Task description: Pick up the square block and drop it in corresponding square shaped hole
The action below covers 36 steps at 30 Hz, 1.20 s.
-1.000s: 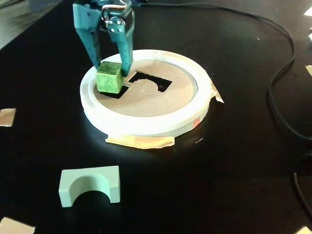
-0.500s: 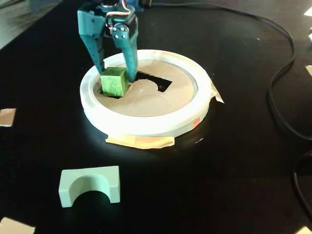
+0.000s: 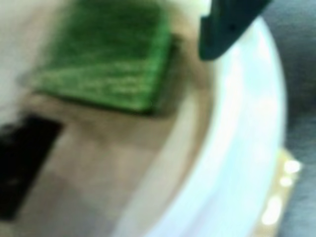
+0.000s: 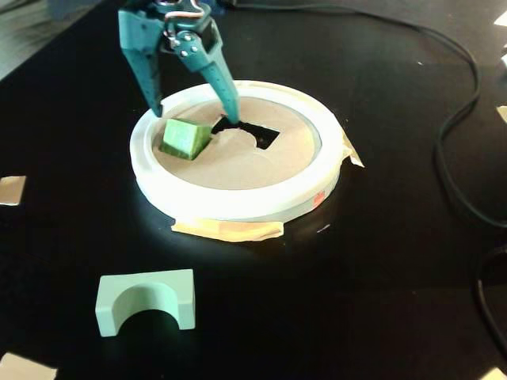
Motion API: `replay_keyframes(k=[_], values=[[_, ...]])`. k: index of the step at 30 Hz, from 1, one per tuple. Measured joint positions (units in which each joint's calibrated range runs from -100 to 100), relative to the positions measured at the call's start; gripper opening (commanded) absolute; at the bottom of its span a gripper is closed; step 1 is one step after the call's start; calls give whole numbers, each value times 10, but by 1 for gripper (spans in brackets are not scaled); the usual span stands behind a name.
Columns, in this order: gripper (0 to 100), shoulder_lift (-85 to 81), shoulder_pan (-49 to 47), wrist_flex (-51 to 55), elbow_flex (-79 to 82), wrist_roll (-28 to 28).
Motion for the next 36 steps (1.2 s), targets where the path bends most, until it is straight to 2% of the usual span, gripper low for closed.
replay_keyframes(k=[7,14,20,36], values=[[85,-67,-22,22,0,-9],[84,-105,23,28,0,6],[84,-106,95,28,0,26],[84,-23,96,3,0,26]])
